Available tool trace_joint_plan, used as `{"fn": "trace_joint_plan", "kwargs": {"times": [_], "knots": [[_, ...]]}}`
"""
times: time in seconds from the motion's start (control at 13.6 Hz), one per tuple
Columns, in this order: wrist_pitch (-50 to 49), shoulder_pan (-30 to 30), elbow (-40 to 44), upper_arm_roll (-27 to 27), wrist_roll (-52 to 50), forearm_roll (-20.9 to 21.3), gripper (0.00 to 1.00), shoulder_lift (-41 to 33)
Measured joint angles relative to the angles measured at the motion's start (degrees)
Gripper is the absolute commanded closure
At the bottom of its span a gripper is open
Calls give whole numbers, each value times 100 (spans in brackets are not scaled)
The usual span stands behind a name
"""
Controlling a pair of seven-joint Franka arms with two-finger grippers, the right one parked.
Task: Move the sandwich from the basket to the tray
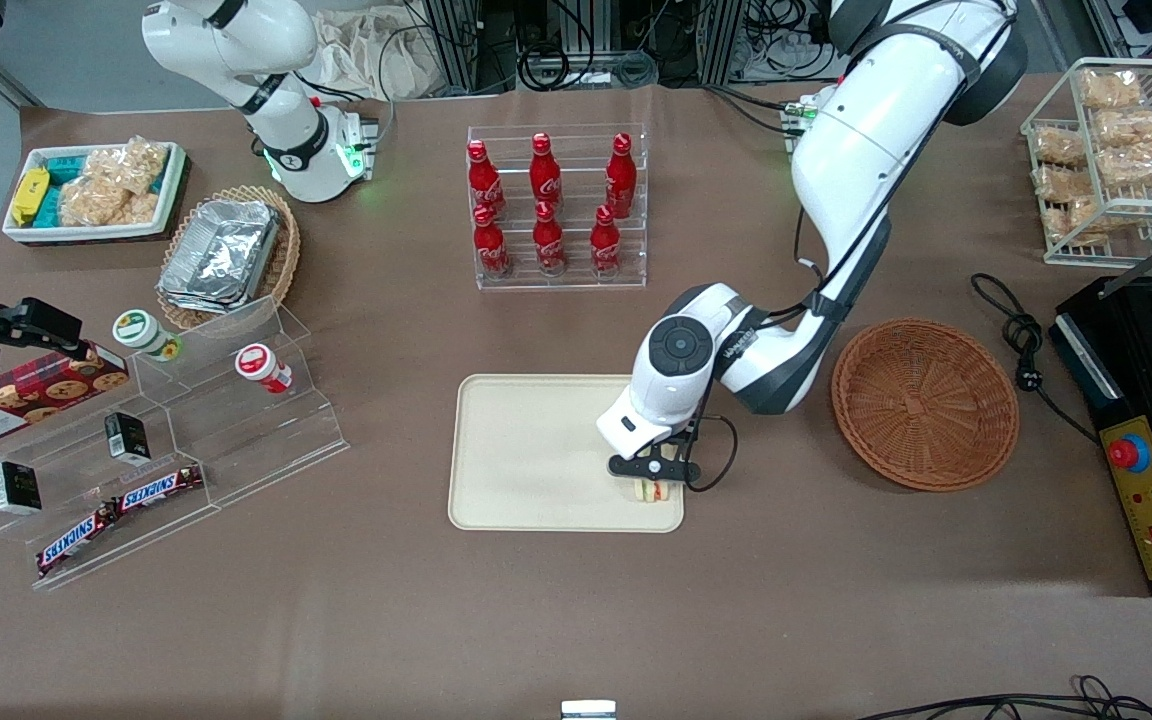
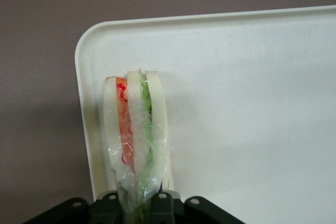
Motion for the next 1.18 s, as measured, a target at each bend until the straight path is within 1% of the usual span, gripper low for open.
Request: {"fn": "trace_joint_plan", "kwargs": {"times": [0.22, 0.44, 0.59, 0.81, 0.88, 1.03, 1.18], "knots": [[-178, 0, 119, 8, -210, 5, 1, -6], [-1002, 0, 356, 1, -249, 5, 1, -219], [-1601, 7, 427, -1, -273, 5, 1, -629], [-2733, 11, 486, 108, -210, 8, 1, -1477], [-3013, 10, 485, 250, -16, 8, 1, -1764], [-3440, 26, 481, 614, 844, -69, 1, -2245], [-3824, 30, 472, 1107, 1892, -430, 1, -2635]]}}
